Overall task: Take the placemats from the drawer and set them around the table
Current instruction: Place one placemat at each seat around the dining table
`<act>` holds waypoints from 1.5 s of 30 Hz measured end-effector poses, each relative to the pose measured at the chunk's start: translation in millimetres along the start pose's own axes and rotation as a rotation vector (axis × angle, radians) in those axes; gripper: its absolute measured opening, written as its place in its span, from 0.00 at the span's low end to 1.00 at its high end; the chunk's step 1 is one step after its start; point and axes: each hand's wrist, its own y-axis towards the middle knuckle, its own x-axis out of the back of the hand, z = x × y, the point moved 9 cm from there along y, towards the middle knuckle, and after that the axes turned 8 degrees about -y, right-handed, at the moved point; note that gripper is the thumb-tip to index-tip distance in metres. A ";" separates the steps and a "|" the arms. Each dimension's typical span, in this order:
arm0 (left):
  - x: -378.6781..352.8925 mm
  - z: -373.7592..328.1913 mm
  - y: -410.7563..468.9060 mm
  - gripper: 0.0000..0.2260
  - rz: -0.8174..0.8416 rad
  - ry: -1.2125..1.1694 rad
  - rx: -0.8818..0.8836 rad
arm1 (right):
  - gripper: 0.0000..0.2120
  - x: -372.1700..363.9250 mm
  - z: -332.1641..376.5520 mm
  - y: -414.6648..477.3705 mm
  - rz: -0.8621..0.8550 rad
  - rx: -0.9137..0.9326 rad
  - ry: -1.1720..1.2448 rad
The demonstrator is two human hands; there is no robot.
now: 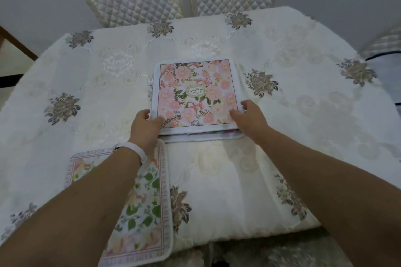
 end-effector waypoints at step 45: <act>31.8 27.5 -128.3 0.10 0.047 -0.246 -0.055 | 0.10 37.1 -12.7 -109.1 -0.053 0.077 0.014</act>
